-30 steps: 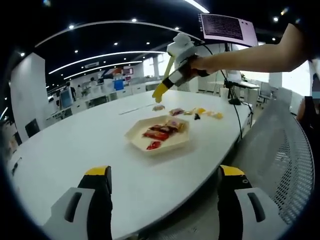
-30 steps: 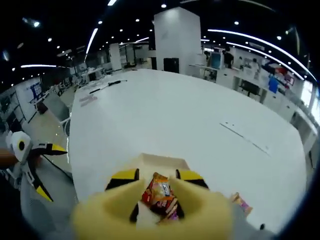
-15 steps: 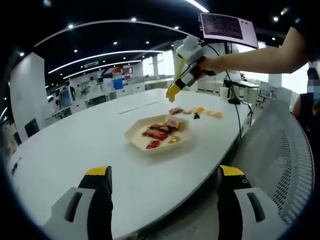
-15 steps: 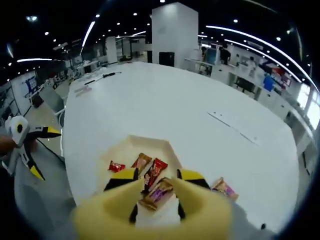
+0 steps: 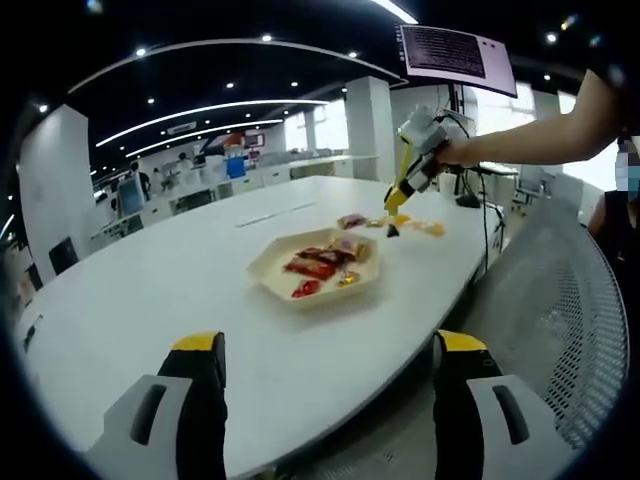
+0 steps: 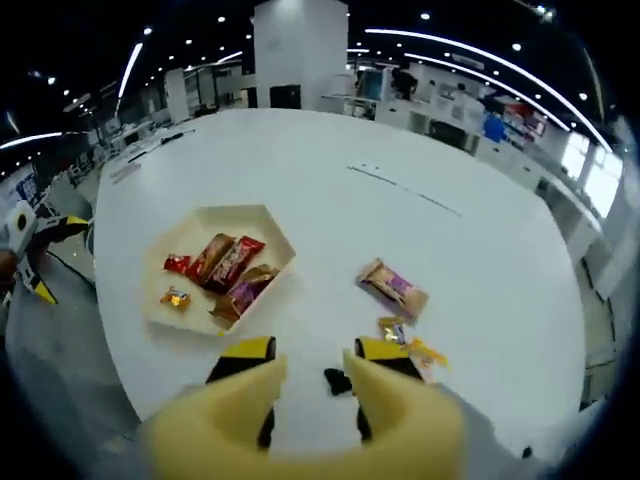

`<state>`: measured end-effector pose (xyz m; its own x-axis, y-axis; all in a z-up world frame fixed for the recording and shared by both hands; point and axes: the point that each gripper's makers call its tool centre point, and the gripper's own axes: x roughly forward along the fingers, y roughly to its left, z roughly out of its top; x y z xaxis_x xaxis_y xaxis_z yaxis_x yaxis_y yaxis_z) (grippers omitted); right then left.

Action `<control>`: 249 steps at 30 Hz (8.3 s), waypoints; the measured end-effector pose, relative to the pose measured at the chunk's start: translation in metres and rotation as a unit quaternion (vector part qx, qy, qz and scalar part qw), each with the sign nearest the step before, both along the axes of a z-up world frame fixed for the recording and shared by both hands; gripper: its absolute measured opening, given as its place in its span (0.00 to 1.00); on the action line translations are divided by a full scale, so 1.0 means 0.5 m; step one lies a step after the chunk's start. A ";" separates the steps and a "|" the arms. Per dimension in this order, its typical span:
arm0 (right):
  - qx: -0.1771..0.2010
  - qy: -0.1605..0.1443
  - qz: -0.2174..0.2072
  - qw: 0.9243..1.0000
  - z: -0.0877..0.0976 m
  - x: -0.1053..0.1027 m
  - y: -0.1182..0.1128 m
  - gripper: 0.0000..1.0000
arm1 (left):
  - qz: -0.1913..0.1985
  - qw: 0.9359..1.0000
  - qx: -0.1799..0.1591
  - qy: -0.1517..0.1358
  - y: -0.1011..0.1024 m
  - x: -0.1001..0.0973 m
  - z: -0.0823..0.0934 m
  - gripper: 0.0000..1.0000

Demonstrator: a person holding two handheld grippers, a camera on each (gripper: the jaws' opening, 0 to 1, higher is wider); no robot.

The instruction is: Place the target food into the container with the food tongs after gripping and lifting it, then release it inside without dropping or visibly crushing the food.

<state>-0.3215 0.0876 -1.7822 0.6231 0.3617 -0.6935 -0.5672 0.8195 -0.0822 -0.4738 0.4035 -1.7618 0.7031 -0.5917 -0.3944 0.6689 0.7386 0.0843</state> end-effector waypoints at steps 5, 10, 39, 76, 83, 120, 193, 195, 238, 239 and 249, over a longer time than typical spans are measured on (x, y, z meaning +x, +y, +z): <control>-0.002 -0.004 -0.076 0.997 -0.019 -0.016 -0.102 0.31 | 0.001 1.000 0.000 -0.001 0.000 0.001 0.000 0.81; 0.024 0.013 -0.142 0.990 -0.042 -0.049 -0.175 0.31 | -0.002 1.000 0.000 0.000 -0.001 0.000 0.000 0.81; 0.104 0.042 -0.197 0.974 -0.094 -0.089 -0.139 0.26 | 0.000 1.000 0.005 0.005 0.001 0.002 -0.005 0.79; 0.009 0.007 -0.142 0.990 -0.037 -0.048 -0.118 0.18 | 0.002 1.000 0.005 0.003 0.002 0.004 -0.004 0.78; 0.009 -0.034 -0.132 0.991 0.044 -0.021 -0.109 0.18 | 0.001 1.000 0.003 0.001 0.001 0.005 -0.003 0.77; 0.041 -0.040 -0.050 0.997 0.112 0.058 0.118 0.19 | 0.011 1.000 -0.005 -0.012 0.004 0.010 0.008 0.77; 0.054 0.002 -0.054 0.997 0.046 0.032 -0.024 0.31 | 0.011 1.000 -0.004 -0.008 0.004 0.011 0.004 0.91; 0.049 0.000 -0.071 0.996 0.041 0.041 -0.064 0.31 | 0.010 1.000 -0.002 -0.005 0.005 0.010 0.001 0.90; 0.010 0.055 -0.159 0.986 -0.099 0.093 -0.152 0.30 | 0.000 1.000 0.004 0.016 -0.002 0.005 -0.010 0.86; 0.019 0.058 -0.164 0.985 -0.101 0.092 -0.152 0.30 | 0.000 1.000 0.004 0.016 -0.002 0.005 -0.009 0.86; 0.015 0.056 -0.160 0.985 -0.100 0.091 -0.145 0.29 | 0.000 1.000 0.004 0.016 -0.002 0.004 -0.010 0.86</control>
<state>-0.2760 0.0152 -1.8322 0.6291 0.1803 -0.7561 -0.2825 0.9593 -0.0063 -0.4717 0.4023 -1.7667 0.6892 -0.5889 -0.4223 0.6720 0.7374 0.0685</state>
